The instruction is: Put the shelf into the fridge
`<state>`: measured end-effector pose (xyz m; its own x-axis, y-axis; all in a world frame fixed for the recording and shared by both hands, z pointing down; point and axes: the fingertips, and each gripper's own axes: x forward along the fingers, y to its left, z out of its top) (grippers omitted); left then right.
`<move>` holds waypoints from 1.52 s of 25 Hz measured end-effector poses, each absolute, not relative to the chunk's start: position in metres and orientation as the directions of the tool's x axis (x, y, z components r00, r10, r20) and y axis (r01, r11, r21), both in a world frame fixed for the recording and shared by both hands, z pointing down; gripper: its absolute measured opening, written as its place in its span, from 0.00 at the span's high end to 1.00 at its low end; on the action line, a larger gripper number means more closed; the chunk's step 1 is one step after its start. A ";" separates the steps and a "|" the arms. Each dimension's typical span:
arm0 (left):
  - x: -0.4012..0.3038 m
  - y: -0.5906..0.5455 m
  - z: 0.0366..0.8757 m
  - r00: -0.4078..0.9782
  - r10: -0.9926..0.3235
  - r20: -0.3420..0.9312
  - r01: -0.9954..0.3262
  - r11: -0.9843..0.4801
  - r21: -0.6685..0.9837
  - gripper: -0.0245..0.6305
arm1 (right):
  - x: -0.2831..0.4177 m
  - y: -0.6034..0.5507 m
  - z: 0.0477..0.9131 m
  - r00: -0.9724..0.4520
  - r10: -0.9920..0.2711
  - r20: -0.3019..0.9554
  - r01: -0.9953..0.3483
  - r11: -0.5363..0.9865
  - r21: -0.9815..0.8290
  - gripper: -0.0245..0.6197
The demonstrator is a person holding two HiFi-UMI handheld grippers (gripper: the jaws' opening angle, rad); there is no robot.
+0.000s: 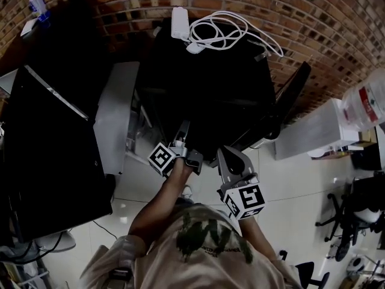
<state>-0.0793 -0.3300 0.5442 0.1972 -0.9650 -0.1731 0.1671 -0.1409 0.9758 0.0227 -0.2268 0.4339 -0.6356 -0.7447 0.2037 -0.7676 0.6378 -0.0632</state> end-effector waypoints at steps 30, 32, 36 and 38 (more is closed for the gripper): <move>-0.019 -0.130 0.397 0.395 -0.874 -0.283 -0.458 -0.454 0.764 0.96 | 0.054 -0.090 0.389 -0.720 -0.687 0.097 -0.694 0.714 -0.094 0.96; -0.015 -0.119 0.392 0.411 -0.871 -0.271 -0.513 -0.466 0.720 0.96 | 0.055 -0.082 0.388 -0.723 -0.685 0.092 -0.691 0.717 -0.092 0.96; -0.009 -0.097 0.385 0.431 -0.871 -0.234 -0.628 -0.476 0.616 0.96 | 0.059 -0.067 0.386 -0.717 -0.692 0.083 -0.697 0.712 -0.087 0.96; -0.007 -0.086 0.380 0.437 -0.873 -0.215 -0.682 -0.478 0.554 0.96 | 0.061 -0.059 0.384 -0.712 -0.698 0.075 -0.702 0.707 -0.086 0.96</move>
<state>-0.0071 -0.0864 0.3805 0.4369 -0.8734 -0.2153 -0.6816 -0.4776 0.5543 0.0610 -0.0593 0.3835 -0.7124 -0.6978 0.0748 -0.7018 0.7072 -0.0856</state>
